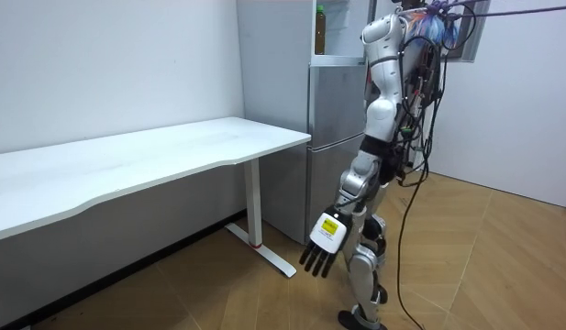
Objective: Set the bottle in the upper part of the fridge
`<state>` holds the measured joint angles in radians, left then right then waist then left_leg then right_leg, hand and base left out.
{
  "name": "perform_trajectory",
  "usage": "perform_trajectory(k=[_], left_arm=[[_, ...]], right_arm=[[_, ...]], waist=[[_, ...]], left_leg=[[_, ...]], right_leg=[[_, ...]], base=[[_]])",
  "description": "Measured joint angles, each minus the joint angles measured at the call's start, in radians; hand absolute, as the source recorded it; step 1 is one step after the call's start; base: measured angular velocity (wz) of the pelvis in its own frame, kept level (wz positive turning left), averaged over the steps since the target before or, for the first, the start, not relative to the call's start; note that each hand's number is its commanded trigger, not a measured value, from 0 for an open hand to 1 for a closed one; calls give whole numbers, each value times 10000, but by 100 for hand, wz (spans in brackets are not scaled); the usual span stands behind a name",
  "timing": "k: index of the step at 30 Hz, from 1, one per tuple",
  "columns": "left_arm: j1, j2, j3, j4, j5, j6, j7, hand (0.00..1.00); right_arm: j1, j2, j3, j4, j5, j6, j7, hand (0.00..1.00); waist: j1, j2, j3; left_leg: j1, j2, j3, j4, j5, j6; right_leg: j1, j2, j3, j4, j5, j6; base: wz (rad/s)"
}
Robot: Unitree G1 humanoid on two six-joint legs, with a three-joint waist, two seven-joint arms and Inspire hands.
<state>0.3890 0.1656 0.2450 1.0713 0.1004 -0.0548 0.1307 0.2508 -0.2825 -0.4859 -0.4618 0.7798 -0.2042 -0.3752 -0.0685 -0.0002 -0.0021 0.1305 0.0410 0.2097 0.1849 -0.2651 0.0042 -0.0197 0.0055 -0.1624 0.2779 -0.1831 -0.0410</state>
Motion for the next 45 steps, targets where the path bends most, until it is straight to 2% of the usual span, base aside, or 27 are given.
perform_trajectory(k=[3, 6, 11, 16, 19, 25, 27, 32, 34, 41, 45], left_arm=[[-73, 5, -186, 17, -132, -3, 171, 0], [-120, 9, -211, 66, -286, 4, 262, 0], [-26, 21, -380, -14, -275, 42, 255, 0], [138, 20, -431, -345, -283, 100, 261, 0], [221, 22, -440, -349, -289, 105, 281, 0], [215, 11, -871, -546, -314, 102, 282, 0], [219, -3, -939, -557, -312, 106, 279, 0], [289, 0, -1041, -727, -330, 107, 278, 0], [344, -2, -1126, -718, -529, 105, 267, 0], [519, -26, -1124, -706, -1111, 83, 269, 0], [529, -17, -1123, -714, -1478, 50, 210, 0]], right_arm=[[43, 89, -46, 663, 13, -14, -815, 0], [300, 165, -5, 1408, 24, 3, -1328, 0], [473, 578, -28, 2282, 634, -3, -2423, 0], [711, 1161, -58, 3450, 842, -38, -3299, 0], [824, 1203, -21, 4161, 1316, -52, -3650, 0], [802, 1208, 469, 6181, 1697, -153, -3769, 0], [812, 1222, 518, 6557, 1840, -154, -3846, 0], [901, 1275, 732, 7332, 1848, -175, -4193, 0], [944, 1336, 733, 7843, 1845, -258, -4218, 0], [1033, 1340, 1216, 10414, 1818, -276, -4084, 0], [1108, 1349, 1227, 10783, 1821, -275, -4085, 0]], waist=[[-136, 101, -33], [-153, 93, -33], [-146, 84, -37], [-173, 68, -41], [-89, 6, -19], [-97, -66, -7], [-105, -4, 4], [-156, 90, -41], [-187, 160, -60], [-161, 117, -70], [-188, 144, -52]], left_leg=[[-4, -11, 91, -28, -6, 11], [4, -12, 128, -29, -6, 11], [2, -14, 108, -100, -6, 11], [45, -26, 51, -108, -1, 13], [152, -73, 76, -54, -1, 14], [114, -107, 58, -17, -2, 15], [104, -108, 47, -32, -2, 15], [101, -100, 52, -47, -3, 14], [165, -101, 55, -31, -3, 13], [237, -104, 87, 38, -3, 13], [232, -104, 66, -44, -8, 11]], right_leg=[[-87, 1, 79, -1, -15, 15], [-153, 10, 122, 5, -32, 20], [-182, 5, 104, -3, -44, 38], [-41, 7, 92, 15, -64, 46], [-21, -46, 149, 110, -186, 69], [-182, -62, 235, 212, -281, 101], [-184, -68, 232, 251, -279, 100], [-226, -72, 222, 361, -314, 68], [-157, -70, 221, 353, -323, 60], [-90, -71, 280, 378, -377, 65], [-196, -79, 314, 520, -404, 59]], base=[[-9], [-3], [0], [1], [-1], [0], [0], [0], [0], [0], [-2]])
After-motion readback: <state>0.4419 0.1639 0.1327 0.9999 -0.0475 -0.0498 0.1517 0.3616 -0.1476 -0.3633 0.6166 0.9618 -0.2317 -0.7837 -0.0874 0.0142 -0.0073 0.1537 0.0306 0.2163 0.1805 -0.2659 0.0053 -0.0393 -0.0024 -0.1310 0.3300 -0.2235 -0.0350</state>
